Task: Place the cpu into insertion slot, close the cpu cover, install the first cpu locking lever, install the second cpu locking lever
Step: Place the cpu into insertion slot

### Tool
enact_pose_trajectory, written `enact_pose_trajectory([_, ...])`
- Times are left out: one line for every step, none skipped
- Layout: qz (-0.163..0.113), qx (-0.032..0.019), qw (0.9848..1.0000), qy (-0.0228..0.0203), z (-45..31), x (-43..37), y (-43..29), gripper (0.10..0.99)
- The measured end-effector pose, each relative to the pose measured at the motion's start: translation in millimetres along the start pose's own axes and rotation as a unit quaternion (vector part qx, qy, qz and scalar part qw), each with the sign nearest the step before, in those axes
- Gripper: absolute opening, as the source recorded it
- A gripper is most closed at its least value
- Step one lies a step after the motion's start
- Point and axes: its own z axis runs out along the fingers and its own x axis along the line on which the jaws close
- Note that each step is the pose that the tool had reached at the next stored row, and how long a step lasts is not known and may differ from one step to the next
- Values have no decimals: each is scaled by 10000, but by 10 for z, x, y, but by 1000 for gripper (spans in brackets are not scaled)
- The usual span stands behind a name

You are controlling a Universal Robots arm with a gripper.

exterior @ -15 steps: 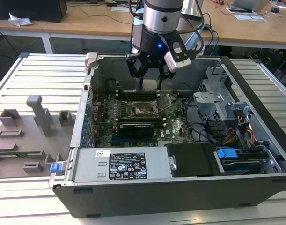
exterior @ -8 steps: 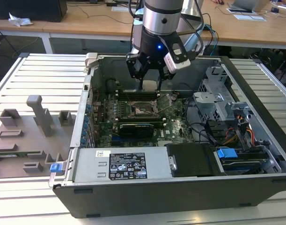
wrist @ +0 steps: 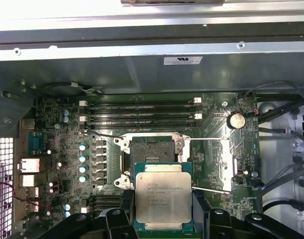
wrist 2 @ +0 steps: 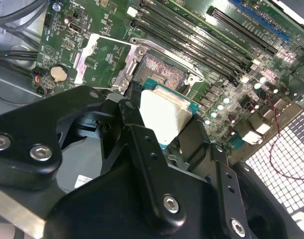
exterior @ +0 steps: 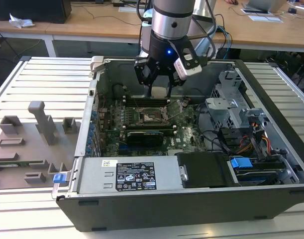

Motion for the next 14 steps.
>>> enact_pose_trajectory([0,1,10000,0,7,0,-1,545])
enact_pose_trajectory([0,1,10000,0,16,0,-1,545])
enact_pose_trajectory([0,1,10000,0,27,0,-2,545])
enact_pose_trajectory([0,2,10000,0,31,-1,-2,545])
enact_pose_trajectory([0,2,10000,1,32,-1,-3,545])
enact_pose_trajectory([0,2,10000,1,32,0,-3,545])
enact_pose_trajectory([0,1,10000,0,33,-1,-3,545])
enact_pose_trajectory([0,1,10000,0,34,-1,-3,545])
enact_pose_trajectory([0,1,10000,0,34,-1,-3,545])
enact_pose_trajectory([5,1,10000,0,34,-1,-3,545])
enact_pose_trajectory([49,0,10000,-4,35,-1,-3,545])
enact_pose_trajectory([150,-1,9999,-11,36,-1,-3,545])
enact_pose_trajectory([205,-2,9998,-15,36,-1,-3,545])
enact_pose_trajectory([261,-2,9997,-20,37,-1,-3,545])
